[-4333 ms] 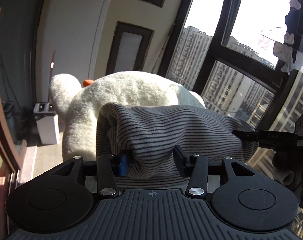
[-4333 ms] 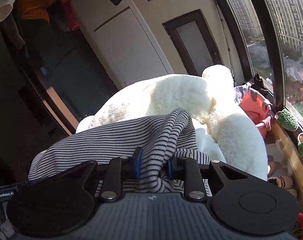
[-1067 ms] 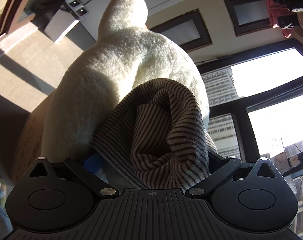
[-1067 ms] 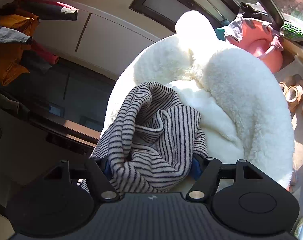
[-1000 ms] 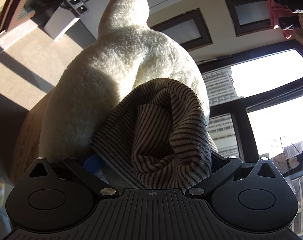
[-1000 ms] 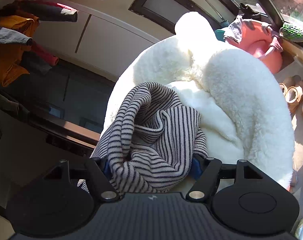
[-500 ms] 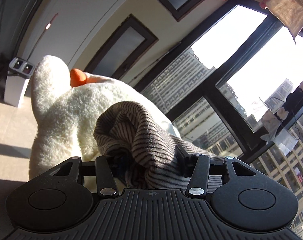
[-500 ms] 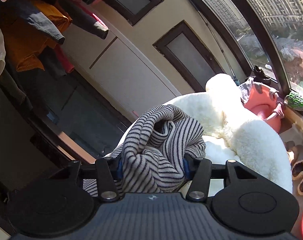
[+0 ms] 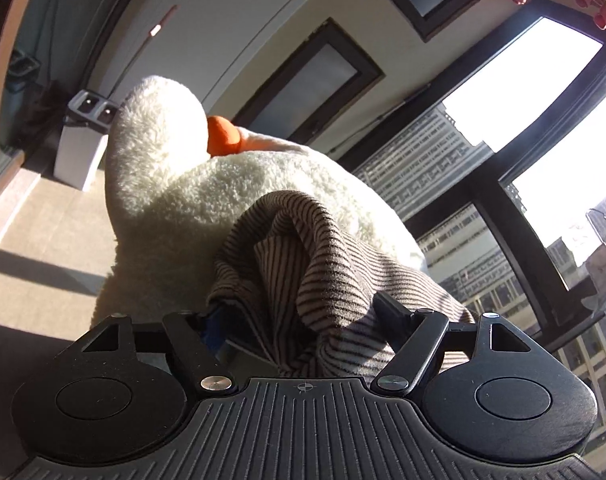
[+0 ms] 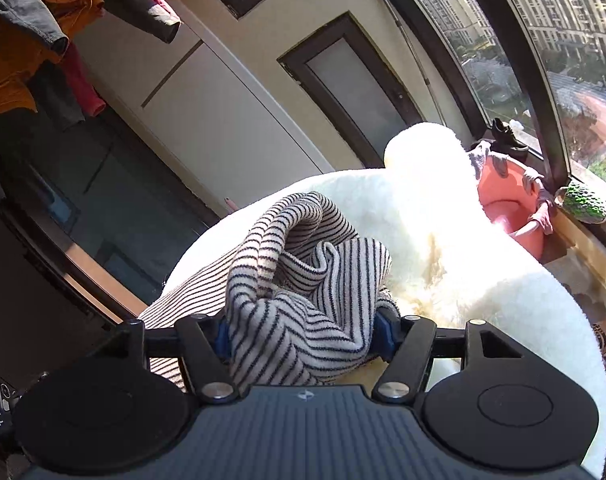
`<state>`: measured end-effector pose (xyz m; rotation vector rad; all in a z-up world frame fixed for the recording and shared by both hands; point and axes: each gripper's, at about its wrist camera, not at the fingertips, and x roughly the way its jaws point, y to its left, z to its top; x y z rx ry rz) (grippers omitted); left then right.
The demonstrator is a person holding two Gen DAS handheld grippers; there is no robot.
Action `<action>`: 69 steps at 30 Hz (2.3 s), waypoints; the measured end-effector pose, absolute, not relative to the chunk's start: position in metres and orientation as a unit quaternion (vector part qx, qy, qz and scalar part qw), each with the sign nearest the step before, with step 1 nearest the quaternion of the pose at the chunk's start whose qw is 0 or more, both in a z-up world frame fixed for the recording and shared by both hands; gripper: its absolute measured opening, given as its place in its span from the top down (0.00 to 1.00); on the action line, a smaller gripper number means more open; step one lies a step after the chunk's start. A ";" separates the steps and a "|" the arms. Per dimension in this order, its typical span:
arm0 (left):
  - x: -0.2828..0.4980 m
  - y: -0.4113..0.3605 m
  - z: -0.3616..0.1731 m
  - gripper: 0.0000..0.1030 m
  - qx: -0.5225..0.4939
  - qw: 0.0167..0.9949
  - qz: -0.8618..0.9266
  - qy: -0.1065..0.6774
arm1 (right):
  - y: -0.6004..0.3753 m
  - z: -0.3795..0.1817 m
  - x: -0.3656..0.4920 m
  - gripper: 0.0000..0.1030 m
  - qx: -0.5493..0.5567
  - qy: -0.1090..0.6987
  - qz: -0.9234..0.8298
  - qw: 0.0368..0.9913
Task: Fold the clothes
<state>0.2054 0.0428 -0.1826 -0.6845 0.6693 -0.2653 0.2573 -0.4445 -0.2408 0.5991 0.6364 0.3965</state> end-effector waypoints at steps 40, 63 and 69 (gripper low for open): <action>0.213 -0.070 -0.171 0.00 -0.131 0.928 -0.152 0.313 | -0.411 -0.161 0.196 0.36 0.111 0.149 0.216 0.959; 0.189 -0.083 -0.148 0.00 -0.083 0.937 -0.107 0.321 | -0.359 -0.226 0.253 0.00 0.093 0.257 0.216 0.937; 0.153 -0.065 -0.133 0.00 -0.085 0.963 -0.102 0.234 | -0.356 -0.221 0.250 0.00 0.084 0.255 0.209 0.940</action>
